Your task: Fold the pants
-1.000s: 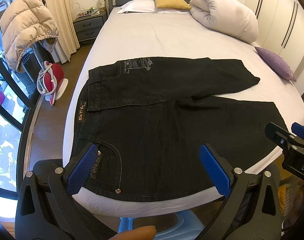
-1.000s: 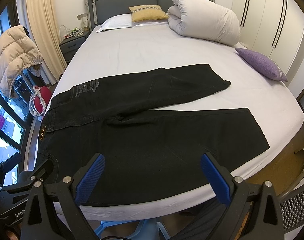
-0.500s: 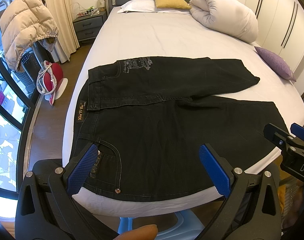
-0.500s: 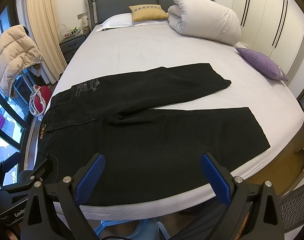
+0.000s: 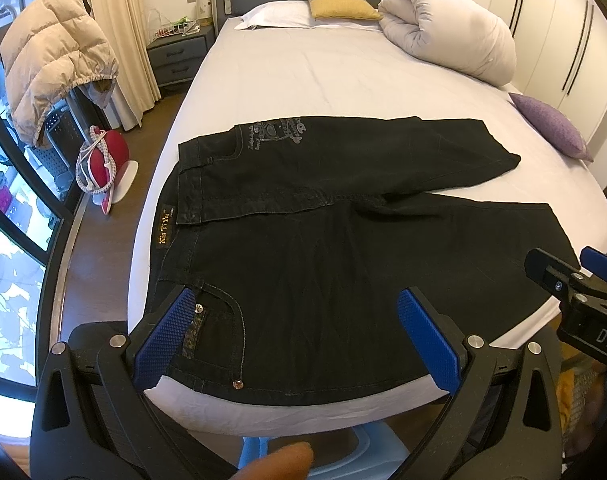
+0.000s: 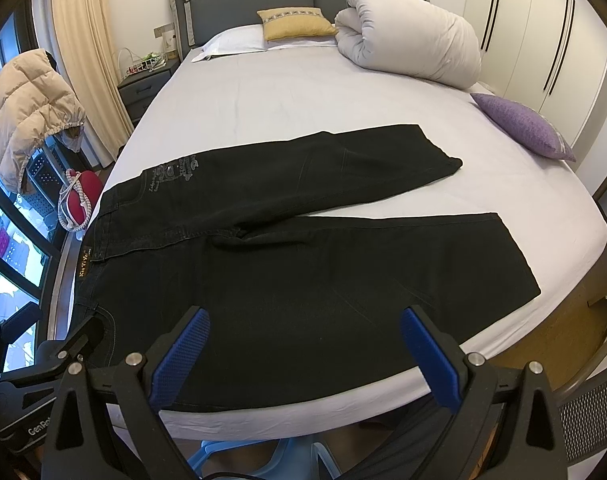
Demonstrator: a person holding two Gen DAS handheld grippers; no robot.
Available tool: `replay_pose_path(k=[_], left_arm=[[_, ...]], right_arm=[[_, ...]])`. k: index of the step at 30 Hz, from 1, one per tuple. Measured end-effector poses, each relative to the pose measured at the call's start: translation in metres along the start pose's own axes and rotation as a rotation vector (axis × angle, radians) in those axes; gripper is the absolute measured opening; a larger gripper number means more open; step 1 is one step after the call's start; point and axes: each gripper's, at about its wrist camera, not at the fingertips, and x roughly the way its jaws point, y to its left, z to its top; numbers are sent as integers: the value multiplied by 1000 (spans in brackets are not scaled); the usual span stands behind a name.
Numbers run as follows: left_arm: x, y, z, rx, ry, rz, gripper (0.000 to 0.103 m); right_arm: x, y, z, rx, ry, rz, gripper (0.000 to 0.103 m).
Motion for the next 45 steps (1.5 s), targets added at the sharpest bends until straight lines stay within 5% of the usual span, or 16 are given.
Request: replay_pose_path(k=[9, 22, 28, 31, 35, 38, 40, 45], left_arm=[[-5, -3, 0, 22, -22, 3, 103], [42, 38, 15, -84, 12, -180, 103], [73, 47, 27, -67, 45, -97, 103], [101, 71, 47, -107, 95, -17, 103], [124, 108, 87, -91, -13, 102, 103], [156, 134, 130, -24, -35, 98, 103], [186, 148, 164, 50, -1, 11, 103], [263, 161, 226, 251, 125, -56, 81]], right_arm=[[5, -4, 4, 2, 16, 6, 99], [30, -6, 18, 6, 39, 76, 99], [57, -7, 38, -1, 45, 142, 99], [75, -10, 50, 15, 68, 176, 99], [98, -13, 67, 9, 68, 185, 99], [117, -13, 79, -9, 78, 216, 96], [129, -14, 85, -21, 90, 247, 90], [157, -6, 98, -96, 122, 282, 74]])
